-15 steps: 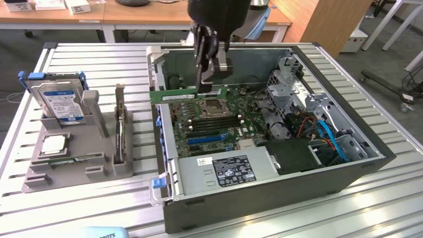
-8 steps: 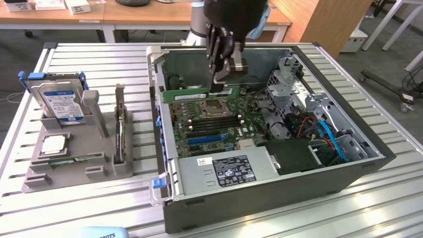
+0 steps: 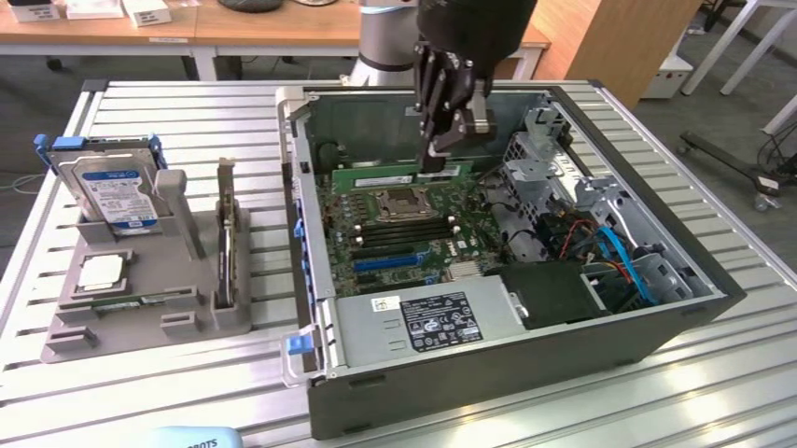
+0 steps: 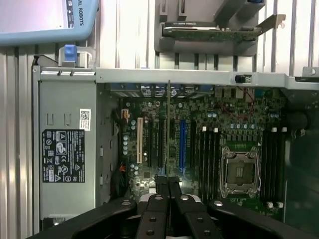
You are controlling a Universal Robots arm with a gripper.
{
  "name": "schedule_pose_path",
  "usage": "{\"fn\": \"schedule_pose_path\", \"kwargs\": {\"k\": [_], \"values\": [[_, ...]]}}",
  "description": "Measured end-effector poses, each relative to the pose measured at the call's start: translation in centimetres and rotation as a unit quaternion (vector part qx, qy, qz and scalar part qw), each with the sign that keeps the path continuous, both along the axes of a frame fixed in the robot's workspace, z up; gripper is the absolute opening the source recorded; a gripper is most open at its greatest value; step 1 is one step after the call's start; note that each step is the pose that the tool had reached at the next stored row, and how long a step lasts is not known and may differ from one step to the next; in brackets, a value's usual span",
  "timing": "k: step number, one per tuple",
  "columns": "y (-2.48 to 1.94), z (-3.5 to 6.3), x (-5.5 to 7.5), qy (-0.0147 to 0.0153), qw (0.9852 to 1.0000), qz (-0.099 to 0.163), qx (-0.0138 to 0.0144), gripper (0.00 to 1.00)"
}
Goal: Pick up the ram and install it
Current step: 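Pick up the ram and move it above insertion slot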
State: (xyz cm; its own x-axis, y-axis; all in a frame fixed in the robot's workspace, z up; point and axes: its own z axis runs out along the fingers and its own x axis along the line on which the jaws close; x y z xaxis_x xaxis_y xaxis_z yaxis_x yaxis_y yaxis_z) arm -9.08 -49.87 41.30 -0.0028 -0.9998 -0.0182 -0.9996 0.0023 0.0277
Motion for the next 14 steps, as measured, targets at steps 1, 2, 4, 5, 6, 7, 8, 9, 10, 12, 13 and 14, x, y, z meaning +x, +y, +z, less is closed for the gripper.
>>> {"fn": "schedule_pose_path", "kwargs": {"k": [1,2,4,5,6,7,8,9,10,12,13,14], "values": [[-0.01,0.0,0.3,0.0,1.0,0.0,0.0,0.11],[-0.02,0.0,0.6,0.0,1.0,0.0,0.0,0.11],[-0.05,0.0,1.2,0.0,1.0,0.0,0.0,0.11],[-0.06,0.0,1.5,0.0,1.0,0.0,0.0,0.11],[-0.07,0.0,1.8,0.0,1.0,0.0,0.0,0.11],[-0.08,0.0,2.1,0.0,1.0,0.0,0.0,0.11],[-0.09,0.0,2.4,0.0,1.0,0.0,0.0,0.11],[-0.1,0.0,2.7,0.0001,1.0,0.0,0.0,0.11],[-0.11,0.0,3.0,0.0,1.0,0.0,0.0,0.11],[-0.12,0.0,3.6,0.0,1.0,0.0,0.0,0.11],[-0.13,0.0,3.9,0.0,1.0,0.0,0.0,0.11],[-0.13,0.0,4.1,0.0,1.0,0.0,0.0,0.11]]}}
